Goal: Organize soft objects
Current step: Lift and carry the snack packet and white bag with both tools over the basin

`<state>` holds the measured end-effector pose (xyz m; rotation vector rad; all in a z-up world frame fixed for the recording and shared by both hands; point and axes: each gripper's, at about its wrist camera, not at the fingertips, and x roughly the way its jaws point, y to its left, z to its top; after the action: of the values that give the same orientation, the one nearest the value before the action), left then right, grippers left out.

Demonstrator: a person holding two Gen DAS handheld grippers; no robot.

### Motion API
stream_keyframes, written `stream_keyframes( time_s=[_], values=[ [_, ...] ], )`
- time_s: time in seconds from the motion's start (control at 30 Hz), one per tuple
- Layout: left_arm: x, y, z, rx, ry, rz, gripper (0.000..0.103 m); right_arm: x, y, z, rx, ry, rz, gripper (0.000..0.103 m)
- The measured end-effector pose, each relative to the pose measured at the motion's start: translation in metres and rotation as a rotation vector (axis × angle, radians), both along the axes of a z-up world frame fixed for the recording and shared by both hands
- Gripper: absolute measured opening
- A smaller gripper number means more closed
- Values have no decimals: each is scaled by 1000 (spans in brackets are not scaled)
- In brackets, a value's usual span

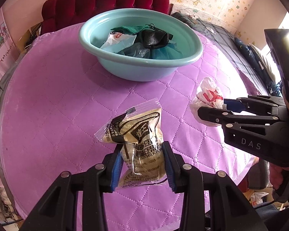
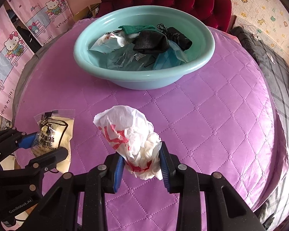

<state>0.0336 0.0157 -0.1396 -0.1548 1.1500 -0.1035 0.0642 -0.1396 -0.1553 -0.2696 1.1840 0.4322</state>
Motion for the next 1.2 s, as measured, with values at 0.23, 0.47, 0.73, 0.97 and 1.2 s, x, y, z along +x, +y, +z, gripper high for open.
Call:
stream_keyframes(
  time_s=[0.23, 0.47, 0.73, 0.97, 1.2],
  values=[
    [2, -3, 21, 8, -15, -26, 43, 0, 0, 21, 0, -3, -1, 36],
    [7, -5, 43, 16, -29, -54, 43, 6, 2, 42, 5, -12, -8, 36],
    [23, -10, 60, 25, -54, -91, 43, 20, 5, 58, 13, 4, -7, 36],
    [43, -8, 73, 15, -76, -108, 43, 38, 6, 78, 25, -29, -6, 36],
    [69, -5, 81, 29, -92, -118, 43, 60, 10, 91, 29, -52, -2, 37]
  ],
)
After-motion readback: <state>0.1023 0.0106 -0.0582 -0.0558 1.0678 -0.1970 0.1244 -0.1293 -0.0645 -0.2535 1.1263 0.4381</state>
